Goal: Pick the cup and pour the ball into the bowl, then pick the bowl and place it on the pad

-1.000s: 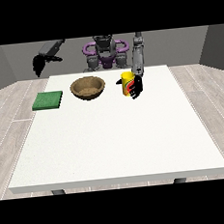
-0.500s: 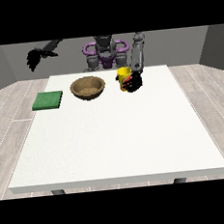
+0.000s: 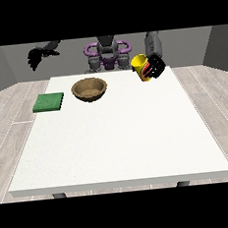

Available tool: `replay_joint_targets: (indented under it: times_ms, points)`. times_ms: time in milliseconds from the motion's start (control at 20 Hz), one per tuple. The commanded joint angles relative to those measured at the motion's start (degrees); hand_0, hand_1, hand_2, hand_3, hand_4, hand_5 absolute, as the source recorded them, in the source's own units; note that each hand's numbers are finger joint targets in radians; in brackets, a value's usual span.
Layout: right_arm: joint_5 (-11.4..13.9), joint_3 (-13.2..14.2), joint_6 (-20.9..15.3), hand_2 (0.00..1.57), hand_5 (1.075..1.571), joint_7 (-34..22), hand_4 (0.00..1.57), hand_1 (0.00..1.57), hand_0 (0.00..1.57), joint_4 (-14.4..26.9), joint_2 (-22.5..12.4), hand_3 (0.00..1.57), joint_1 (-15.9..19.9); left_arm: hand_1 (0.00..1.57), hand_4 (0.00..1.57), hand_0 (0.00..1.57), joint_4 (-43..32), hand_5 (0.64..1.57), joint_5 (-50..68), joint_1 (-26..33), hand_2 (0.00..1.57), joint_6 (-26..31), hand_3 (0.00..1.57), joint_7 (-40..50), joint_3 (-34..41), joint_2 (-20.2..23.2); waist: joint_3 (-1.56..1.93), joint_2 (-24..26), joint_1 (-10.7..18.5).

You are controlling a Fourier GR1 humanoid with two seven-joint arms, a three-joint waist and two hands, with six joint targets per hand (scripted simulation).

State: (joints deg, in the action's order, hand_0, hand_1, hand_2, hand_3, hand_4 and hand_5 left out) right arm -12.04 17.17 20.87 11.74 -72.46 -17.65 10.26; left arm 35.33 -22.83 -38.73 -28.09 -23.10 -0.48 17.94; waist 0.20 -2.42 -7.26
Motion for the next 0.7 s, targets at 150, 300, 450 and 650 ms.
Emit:
replay_joint_targets:
  times_ms: [150, 300, 450, 650]
  points:
    - [0.47, 1.52, 0.74, 0.0, 1.568, 3.45, 0.0, 0.0, 0.0, 6.84, -1.13, 0.0, 1.94, 1.49, 1.51, 1.49, -1.06, 1.267, -13.83, -9.72, 1.57, -3.12, 1.57, 18.45, -8.94, -0.69, -0.05, 1.12, 0.98]
    - [0.02, 1.56, 4.53, 0.0, 1.569, 4.48, 0.0, 0.0, 0.0, 8.0, -2.5, 0.0, -1.62, 1.49, 1.51, 1.49, -0.32, 1.267, -16.08, -8.14, 1.57, -1.87, 1.57, 21.8, -9.82, -2.5, -0.15, 3.37, 0.5]
    - [-0.27, 2.58, 4.18, 0.0, 1.569, 4.53, 0.0, 0.0, 0.0, 8.95, -3.56, 0.0, -0.38, 1.49, 1.51, 1.49, 0.67, 1.267, -19.61, -6.99, 1.57, -3.03, 1.57, 24.77, -11.29, -4.59, -0.17, 3.35, 1.46]
    - [-0.18, 2.58, 5.59, 0.0, 1.57, 5.6, 0.0, 0.0, 0.0, 11.68, -3.54, 0.0, -1.67, 1.52, 1.57, 1.52, -0.44, 1.211, -27.47, -11.72, 1.57, -0.85, 1.57, 32.04, -16.29, -4.6, -0.12, 5.95, 1.28]
